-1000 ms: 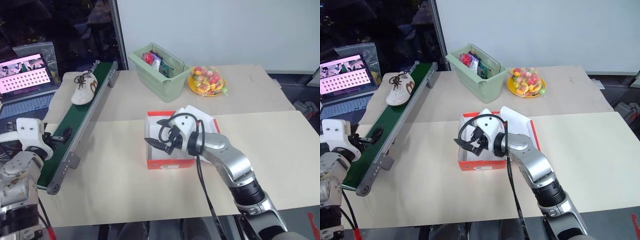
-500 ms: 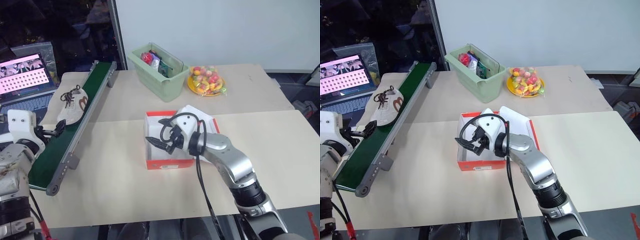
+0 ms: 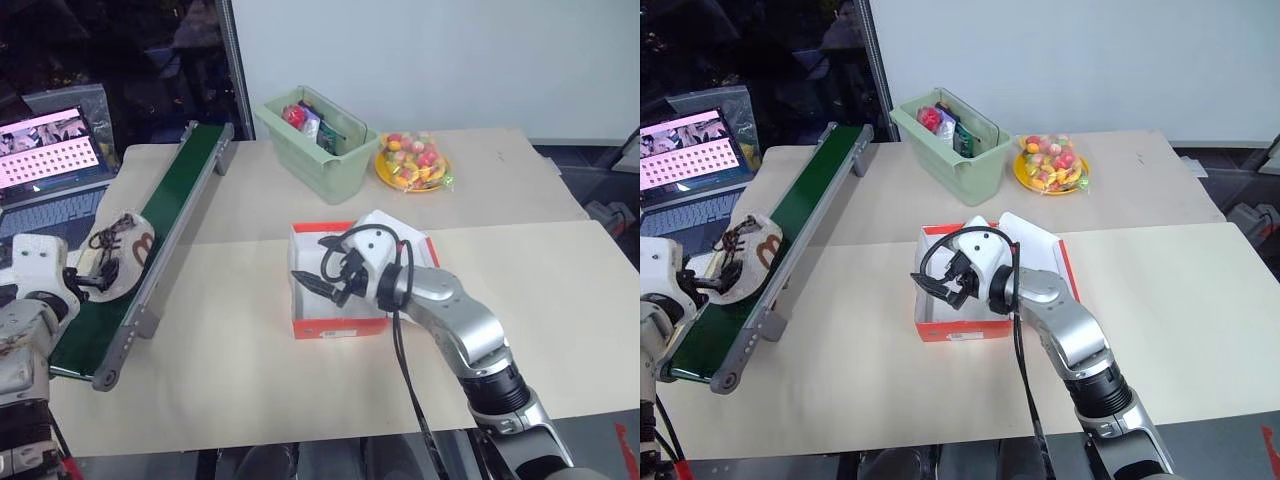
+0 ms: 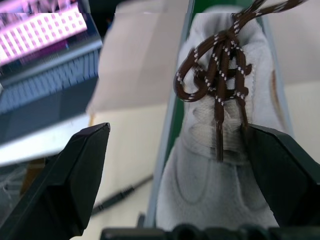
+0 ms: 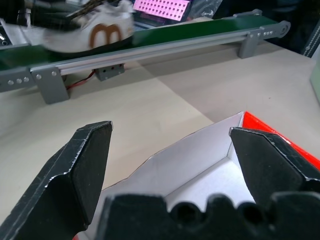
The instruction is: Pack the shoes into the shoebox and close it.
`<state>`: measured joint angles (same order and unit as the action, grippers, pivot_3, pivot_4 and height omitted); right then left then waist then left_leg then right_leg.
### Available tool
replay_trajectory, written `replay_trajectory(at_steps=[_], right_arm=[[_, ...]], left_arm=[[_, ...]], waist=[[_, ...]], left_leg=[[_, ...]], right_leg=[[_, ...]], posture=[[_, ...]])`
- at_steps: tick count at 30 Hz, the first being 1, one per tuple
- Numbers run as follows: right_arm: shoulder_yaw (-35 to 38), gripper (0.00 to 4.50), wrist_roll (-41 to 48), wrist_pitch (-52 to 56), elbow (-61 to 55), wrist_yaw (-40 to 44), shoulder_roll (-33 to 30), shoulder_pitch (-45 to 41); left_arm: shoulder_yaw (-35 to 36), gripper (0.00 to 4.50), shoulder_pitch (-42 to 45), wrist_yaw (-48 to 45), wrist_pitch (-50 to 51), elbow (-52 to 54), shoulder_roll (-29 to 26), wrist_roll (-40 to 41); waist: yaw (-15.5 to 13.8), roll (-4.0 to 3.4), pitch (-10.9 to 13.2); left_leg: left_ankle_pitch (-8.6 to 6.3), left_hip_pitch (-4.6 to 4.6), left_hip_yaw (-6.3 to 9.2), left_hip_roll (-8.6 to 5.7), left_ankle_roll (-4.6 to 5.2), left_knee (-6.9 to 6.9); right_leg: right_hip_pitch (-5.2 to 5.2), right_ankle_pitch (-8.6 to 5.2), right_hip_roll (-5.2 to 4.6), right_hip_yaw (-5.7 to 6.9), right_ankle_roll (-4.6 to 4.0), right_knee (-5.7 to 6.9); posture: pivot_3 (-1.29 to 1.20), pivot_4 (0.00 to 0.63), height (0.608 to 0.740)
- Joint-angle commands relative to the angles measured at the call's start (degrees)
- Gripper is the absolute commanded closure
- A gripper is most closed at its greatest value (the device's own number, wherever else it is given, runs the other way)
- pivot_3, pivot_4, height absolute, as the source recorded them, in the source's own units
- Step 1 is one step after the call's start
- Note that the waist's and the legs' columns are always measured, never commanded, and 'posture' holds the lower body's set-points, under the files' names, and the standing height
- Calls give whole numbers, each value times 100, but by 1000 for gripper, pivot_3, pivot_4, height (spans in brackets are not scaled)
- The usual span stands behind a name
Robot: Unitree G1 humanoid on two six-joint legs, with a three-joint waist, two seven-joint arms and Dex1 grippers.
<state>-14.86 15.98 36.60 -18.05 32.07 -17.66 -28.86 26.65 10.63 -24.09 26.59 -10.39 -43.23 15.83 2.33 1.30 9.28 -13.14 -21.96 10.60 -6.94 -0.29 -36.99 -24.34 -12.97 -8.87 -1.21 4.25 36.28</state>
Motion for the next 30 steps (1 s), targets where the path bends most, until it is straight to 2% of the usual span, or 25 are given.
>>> replay_trajectory(at_steps=[1,2,5,11,16,23,27,30], right_arm=[[162,37,97,19,-328,-33,43,-62],[170,37,99,31,-341,-38,44,-59],[194,0,102,55,-365,-47,41,-49],[240,0,117,76,-379,-59,56,-39],[268,0,116,107,-406,-83,77,-38],[305,0,117,158,-441,-131,68,-41],[321,0,132,165,-417,-130,57,-60],[325,0,132,149,-382,-131,68,-71]], left_arm=[[-176,0,2,-170,147,154,0,24],[-185,0,-1,-211,156,175,12,49],[-171,682,-22,-278,97,271,65,89],[-201,2949,26,-289,146,265,58,23],[-222,4474,92,-291,177,228,41,13],[-256,4474,277,-143,114,203,167,-16],[17,4474,641,1014,-1002,341,510,-509],[-162,4474,672,1684,-1622,654,792,-1013]], waist=[[-39,0,0],[-63,0,0],[-121,0,0],[-154,0,0],[-157,0,0],[-168,0,0],[-177,9,-1],[-142,22,-4]], left_leg=[[0,5,0,0,0,0],[0,8,0,0,0,0],[0,16,-4,0,-1,0],[1,15,-14,0,-1,0],[2,16,-13,0,-3,0],[3,18,-14,0,-5,0],[9,13,-14,0,-14,-2],[11,0,-15,5,-19,-2]], right_leg=[[2,0,0,0,0,4],[5,0,0,1,0,4],[12,0,0,0,0,4],[10,1,0,1,-1,6],[11,1,0,1,-1,9],[10,1,0,1,-1,17],[9,1,0,5,-2,20],[2,8,1,7,-10,7]], posture=[[0,150,740],[0,150,740],[0,150,740],[0,150,740],[0,150,740],[0,150,740],[0,150,740],[0,150,740]])
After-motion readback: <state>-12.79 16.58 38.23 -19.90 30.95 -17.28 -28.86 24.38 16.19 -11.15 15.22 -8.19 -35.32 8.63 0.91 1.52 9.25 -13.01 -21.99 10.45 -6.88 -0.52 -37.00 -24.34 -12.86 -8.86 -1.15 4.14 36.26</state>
